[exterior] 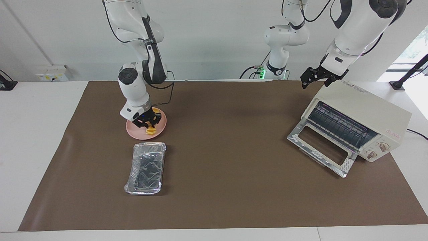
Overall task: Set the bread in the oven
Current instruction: 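Grasp the orange bread slices with the right gripper, then lift the bread and carry it over the foil tray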
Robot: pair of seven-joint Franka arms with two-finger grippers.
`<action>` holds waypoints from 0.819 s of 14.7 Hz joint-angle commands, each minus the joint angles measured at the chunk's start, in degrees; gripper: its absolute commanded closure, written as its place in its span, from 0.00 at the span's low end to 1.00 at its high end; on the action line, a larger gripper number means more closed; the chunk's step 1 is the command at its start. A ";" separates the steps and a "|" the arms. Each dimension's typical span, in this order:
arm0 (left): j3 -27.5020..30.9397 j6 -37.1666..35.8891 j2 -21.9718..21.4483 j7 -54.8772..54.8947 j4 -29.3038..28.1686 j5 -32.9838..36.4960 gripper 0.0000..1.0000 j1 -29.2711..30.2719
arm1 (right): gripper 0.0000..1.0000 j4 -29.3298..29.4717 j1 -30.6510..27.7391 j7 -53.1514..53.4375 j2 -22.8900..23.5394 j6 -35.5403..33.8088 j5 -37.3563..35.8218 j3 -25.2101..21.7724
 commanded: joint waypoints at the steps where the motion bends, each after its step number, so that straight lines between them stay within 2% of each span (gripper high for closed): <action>1: -0.51 -0.58 -0.97 0.02 -0.56 0.83 0.00 0.55 | 1.00 2.17 -0.11 -1.99 -0.14 -4.47 0.14 0.07; 4: -0.51 -0.58 -0.97 0.11 -0.56 0.83 0.00 0.55 | 1.00 12.08 -0.72 -3.75 0.21 -17.37 0.14 0.07; 7: -0.51 -0.58 -0.97 0.11 -0.56 0.83 0.00 0.55 | 1.00 20.26 -1.86 -5.60 1.87 -25.04 0.23 -0.10; 12: -0.51 -0.58 -0.97 0.11 -0.56 0.83 0.00 0.55 | 1.00 38.54 -2.48 -6.84 10.99 -27.35 0.84 -0.10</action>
